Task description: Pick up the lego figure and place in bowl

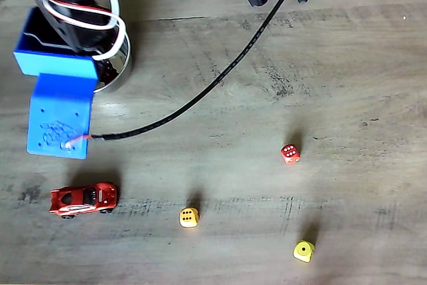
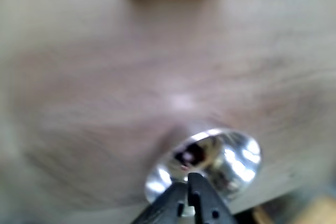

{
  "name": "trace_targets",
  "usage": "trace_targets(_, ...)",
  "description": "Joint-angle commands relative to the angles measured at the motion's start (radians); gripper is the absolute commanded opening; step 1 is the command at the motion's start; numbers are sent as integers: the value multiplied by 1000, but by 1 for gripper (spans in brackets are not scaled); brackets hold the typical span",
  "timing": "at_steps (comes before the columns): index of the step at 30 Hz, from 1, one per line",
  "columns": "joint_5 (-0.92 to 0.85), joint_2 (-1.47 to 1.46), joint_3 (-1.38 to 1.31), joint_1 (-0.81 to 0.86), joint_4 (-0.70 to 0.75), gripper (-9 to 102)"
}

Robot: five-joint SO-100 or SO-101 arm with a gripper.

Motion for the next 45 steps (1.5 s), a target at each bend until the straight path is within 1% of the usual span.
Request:
trace_targets(1, 126, 81, -6, -87, 3, -1)
trace_targets(11, 500, 215, -5, -377, 5, -1)
trace_targets(18, 672, 301, -2, -540, 5, -1)
trace_targets(22, 689, 353, 37, -597, 6, -1)
trace_targets(27, 680, 480, 198, -646, 3, -1)
trace_targets(34, 670, 692, 437, -680, 2, -1)
trace_targets(40, 664, 845, 589, -684, -8, -1)
trace_targets(45, 601, 960, 719, -689, 0, -1)
